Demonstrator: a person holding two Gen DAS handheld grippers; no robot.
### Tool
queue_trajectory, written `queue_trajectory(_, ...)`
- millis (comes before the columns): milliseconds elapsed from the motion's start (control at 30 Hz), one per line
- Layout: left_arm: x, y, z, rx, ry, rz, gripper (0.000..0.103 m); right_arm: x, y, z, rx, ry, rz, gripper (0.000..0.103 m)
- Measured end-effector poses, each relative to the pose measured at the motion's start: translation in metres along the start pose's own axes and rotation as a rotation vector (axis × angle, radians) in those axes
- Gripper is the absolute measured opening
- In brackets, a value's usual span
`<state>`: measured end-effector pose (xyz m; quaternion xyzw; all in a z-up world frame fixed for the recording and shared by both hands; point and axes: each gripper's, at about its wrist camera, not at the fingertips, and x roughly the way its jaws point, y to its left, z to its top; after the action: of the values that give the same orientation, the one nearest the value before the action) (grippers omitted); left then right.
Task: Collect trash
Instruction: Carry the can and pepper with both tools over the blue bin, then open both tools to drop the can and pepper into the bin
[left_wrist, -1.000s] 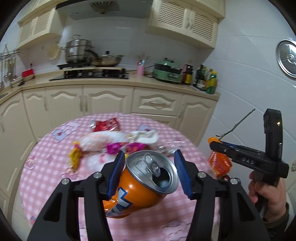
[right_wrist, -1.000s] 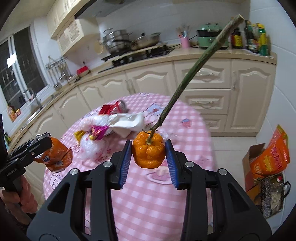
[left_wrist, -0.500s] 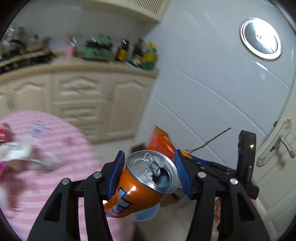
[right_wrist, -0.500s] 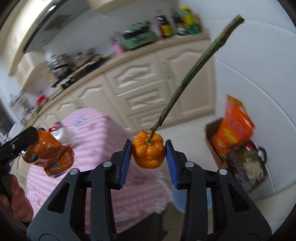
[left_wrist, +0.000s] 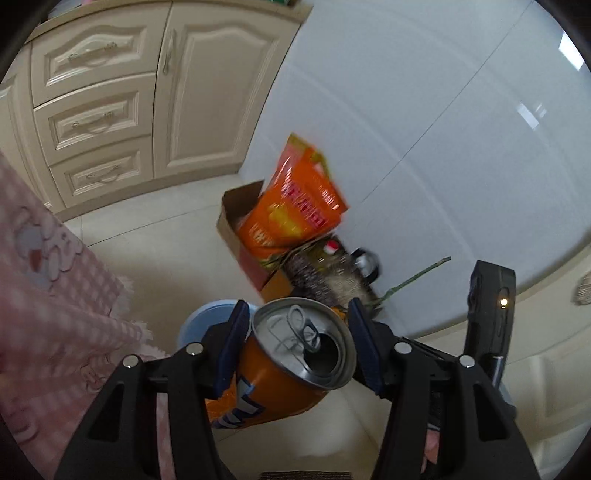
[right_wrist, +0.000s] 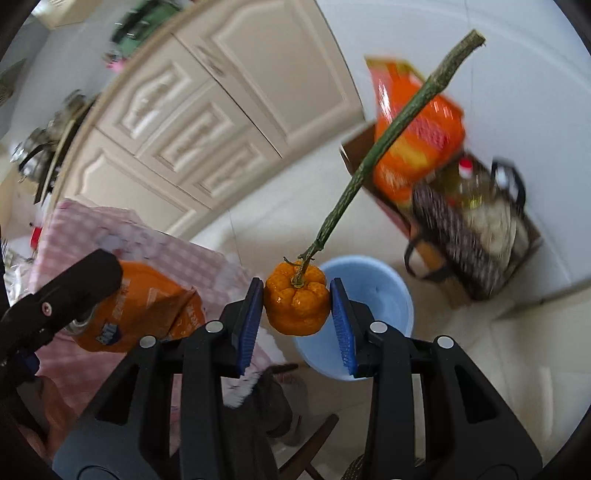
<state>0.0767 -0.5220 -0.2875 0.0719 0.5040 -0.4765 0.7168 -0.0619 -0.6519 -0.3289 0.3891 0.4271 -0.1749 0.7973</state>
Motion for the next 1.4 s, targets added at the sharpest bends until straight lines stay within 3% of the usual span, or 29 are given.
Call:
queue_trajectory(300,0.086,0.03,-0.011,-0.045,0.142,0.002,0.054,0.09,-0.043,-0.011,0.115,0.146,0.008,0.038)
queue_trajectory(400,0.108,0.042,-0.015,-0.059,0.191,0.037,0.055,0.11,-0.054,-0.016,0.149,0.182,-0.007,0.042)
queue_trajectory(433,0.111,0.043,-0.016,-0.059,0.208,0.041,0.055,0.113,-0.055,-0.017,0.151,0.188,-0.012,0.046)
queue_trajectory(533,0.124,0.046,-0.018,-0.039,0.236,0.078,0.071,0.121,-0.061,-0.022,0.172,0.2,-0.014,0.063)
queue_trajectory(600,0.127,0.047,-0.019,-0.037,0.24,0.088,0.072,0.123,-0.065,-0.024,0.176,0.199,-0.033,0.074)
queue_trajectory(733,0.124,0.046,-0.017,-0.035,0.23,0.101,0.079,0.12,-0.069,-0.026,0.191,0.184,-0.036,0.091)
queue_trajectory(833,0.118,0.046,-0.015,-0.043,0.216,0.106,0.082,0.114,-0.071,-0.026,0.192,0.175,-0.052,0.096)
queue_trajectory(1200,0.088,0.035,-0.01,-0.053,0.161,0.125,0.083,0.081,-0.064,-0.024,0.181,0.128,-0.104,0.097)
queue_trajectory(1400,0.048,0.02,-0.007,-0.032,0.086,0.127,0.083,0.05,-0.05,-0.017,0.165,0.065,-0.103,0.097)
